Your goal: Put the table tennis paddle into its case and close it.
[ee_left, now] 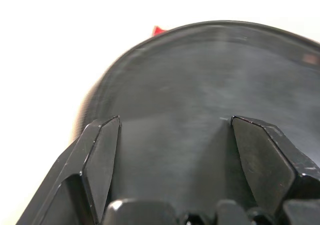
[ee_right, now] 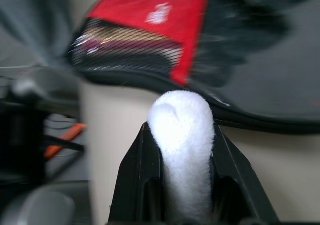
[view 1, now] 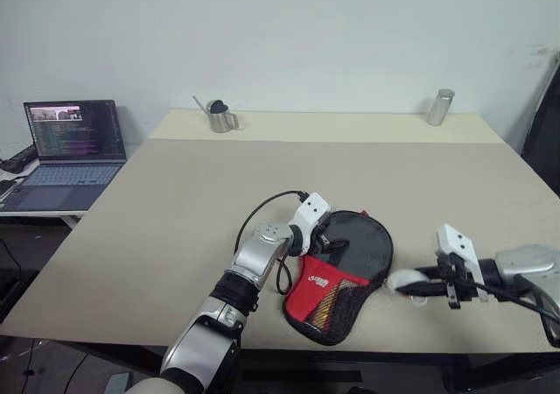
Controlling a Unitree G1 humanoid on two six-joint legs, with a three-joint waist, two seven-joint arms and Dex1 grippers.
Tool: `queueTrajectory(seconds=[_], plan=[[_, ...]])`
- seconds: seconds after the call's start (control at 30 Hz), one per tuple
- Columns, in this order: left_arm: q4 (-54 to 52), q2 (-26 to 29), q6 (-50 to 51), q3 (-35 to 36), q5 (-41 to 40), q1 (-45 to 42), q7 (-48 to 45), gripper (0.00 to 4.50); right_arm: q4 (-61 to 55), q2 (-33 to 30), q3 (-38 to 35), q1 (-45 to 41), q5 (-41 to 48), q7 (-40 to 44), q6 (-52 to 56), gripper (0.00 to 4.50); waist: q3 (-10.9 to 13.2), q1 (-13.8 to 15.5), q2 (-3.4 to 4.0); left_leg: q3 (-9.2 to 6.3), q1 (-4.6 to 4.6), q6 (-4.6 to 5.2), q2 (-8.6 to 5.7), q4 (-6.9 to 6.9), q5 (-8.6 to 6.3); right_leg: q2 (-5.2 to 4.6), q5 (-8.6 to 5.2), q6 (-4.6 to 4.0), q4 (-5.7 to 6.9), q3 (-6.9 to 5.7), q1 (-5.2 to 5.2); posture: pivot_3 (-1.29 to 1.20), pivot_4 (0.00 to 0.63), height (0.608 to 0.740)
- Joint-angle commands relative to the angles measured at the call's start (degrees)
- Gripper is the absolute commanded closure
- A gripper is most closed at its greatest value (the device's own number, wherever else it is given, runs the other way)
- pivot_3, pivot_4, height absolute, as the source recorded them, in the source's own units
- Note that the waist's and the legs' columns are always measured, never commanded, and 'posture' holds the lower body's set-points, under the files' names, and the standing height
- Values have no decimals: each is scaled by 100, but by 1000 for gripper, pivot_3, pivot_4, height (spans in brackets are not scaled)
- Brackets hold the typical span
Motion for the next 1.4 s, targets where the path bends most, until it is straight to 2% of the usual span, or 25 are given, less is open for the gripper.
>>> queueTrajectory(seconds=[0.03,0.17,0.47,0.67,0.83,0.87,1.0,1.07,1.2,1.3,1.4], plan=[[233,37,225,49,182,13,330,613,-647,-52,139,313,255,110,149,3985,0,8,0,-1,0,1,-3,0,-1,-2,-1,2,-1,0,0,0,150,740],[261,-1,193,-13,243,-8,420,613,-727,64,331,486,66,-143,112,3985,0,11,-1,-5,2,1,-6,0,-2,-6,-3,5,-4,-2,8,0,150,740],[128,76,18,12,122,-18,230,613,101,132,329,119,-445,-531,-255,3986,0,-6,-1,-2,15,1,-5,3,-2,-5,-5,8,-1,-1,19,0,150,740],[-239,411,94,268,-138,-154,-88,613,496,20,162,-139,-354,-386,-133,2019,1,-67,-2,4,17,0,0,4,-2,-2,-3,5,1,4,16,0,150,740],[-933,763,255,341,-447,-177,-610,613,650,-121,-44,-345,-231,-181,-108,176,3,-116,-4,3,16,0,2,3,-2,-1,-3,4,1,4,15,0,150,740],[-1140,871,313,374,-548,-166,-789,613,657,-167,-116,-388,-180,-123,-73,45,4,-117,-4,2,14,0,0,4,-1,-1,-3,5,1,4,14,0,150,740],[-1861,1447,482,560,-955,-95,-1496,613,792,-231,-405,-651,12,-114,41,45,6,-119,-7,1,8,0,-1,4,-2,-3,-2,4,-1,4,10,0,150,740],[-2253,1887,590,743,-1264,9,-1971,613,897,-106,-599,-949,54,-364,41,45,7,-152,-5,4,8,0,1,1,-2,-2,-2,3,1,6,4,0,150,740],[-2807,2988,460,958,-1659,488,-2997,613,1299,583,-481,-1777,-299,-1556,289,45,9,-258,-5,22,11,-2,15,-5,-2,6,3,-7,8,23,-8,0,150,740],[-2796,3524,400,1134,-1659,840,-3122,613,1554,1093,-130,-1987,-713,-2239,486,45,10,-271,-6,20,10,-2,15,-6,-2,7,2,-8,8,23,-9,0,150,740],[-2825,3703,340,1094,-1539,1037,-2990,613,1642,1353,80,-2050,-919,-2509,659,45,12,-174,-8,17,-4,0,10,-4,-3,3,3,-9,7,22,-21,0,150,740]])
